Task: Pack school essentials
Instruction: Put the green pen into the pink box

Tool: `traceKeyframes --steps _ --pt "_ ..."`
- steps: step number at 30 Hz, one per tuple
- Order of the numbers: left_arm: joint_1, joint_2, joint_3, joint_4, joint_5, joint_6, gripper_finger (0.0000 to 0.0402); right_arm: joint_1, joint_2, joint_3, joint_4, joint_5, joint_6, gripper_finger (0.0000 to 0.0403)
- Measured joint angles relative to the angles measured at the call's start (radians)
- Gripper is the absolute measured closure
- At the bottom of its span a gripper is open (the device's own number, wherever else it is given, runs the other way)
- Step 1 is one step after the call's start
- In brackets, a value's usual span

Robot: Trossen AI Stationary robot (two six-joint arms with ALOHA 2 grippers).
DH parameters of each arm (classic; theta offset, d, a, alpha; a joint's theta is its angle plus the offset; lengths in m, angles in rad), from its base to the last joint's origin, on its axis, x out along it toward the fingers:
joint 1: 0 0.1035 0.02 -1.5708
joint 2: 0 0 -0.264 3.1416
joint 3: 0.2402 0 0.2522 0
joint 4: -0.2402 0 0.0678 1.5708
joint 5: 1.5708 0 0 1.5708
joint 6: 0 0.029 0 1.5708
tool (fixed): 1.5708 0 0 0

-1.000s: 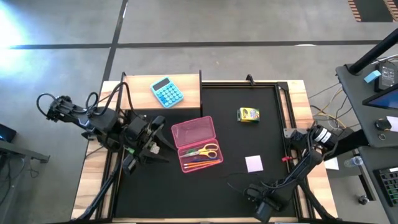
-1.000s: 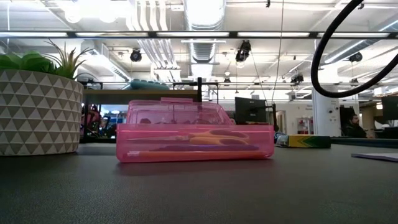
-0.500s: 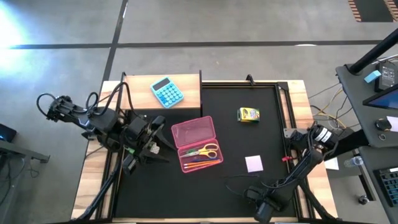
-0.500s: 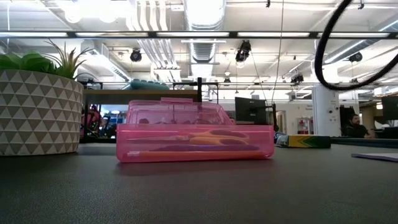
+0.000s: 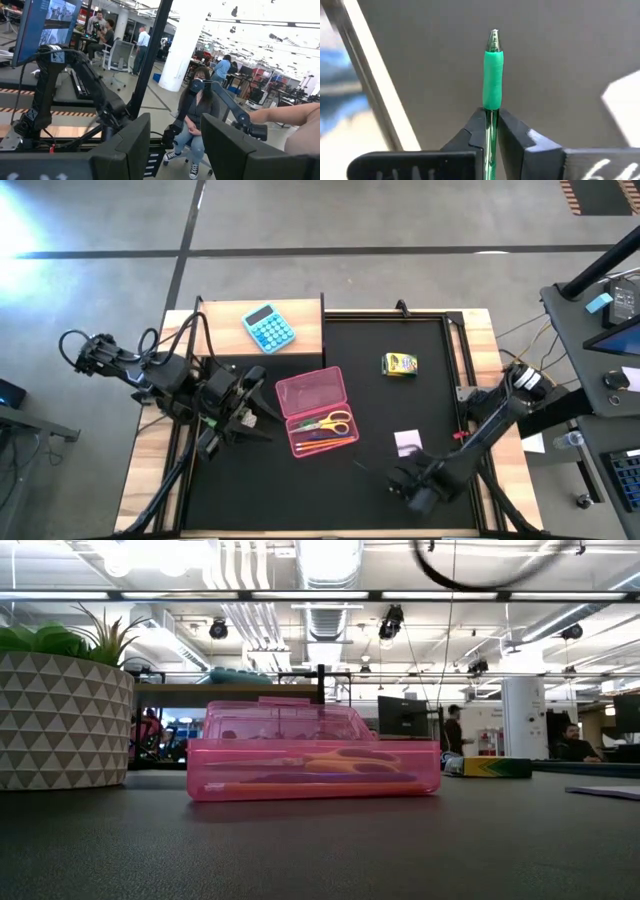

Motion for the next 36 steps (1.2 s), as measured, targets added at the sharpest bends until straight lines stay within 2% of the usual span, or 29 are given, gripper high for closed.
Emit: traceKeyframes --steps 3,6,12,18,24,36 --pt "0.0 0.0 0.0 0.0 0.0 0.0 0.0244 -0.074 -0.037 0.0 0.044 0.088 -0.106 0.0382" --pt "0.0 0.0 0.0 0.0 0.0 0.0 0.0244 -0.167 -0.064 0.001 0.137 0.125 -0.265 0.0382" --pt "0.0 0.0 0.0 0.0 0.0 -0.003 0.0244 -0.365 -0.06 0.001 0.287 0.125 -0.542 0.0382" --pt "0.0 0.0 0.0 0.0 0.0 -0.003 0.0244 -0.509 -0.048 0.002 0.356 0.108 -0.72 0.0383" --pt "0.0 0.0 0.0 -0.002 0.001 -0.002 0.0244 -0.567 -0.033 0.002 0.471 0.106 -0.894 0.0383" --pt "0.0 0.0 0.0 -0.011 0.002 0.0 0.0244 -0.576 0.066 0.002 0.457 0.097 -0.906 0.0374"
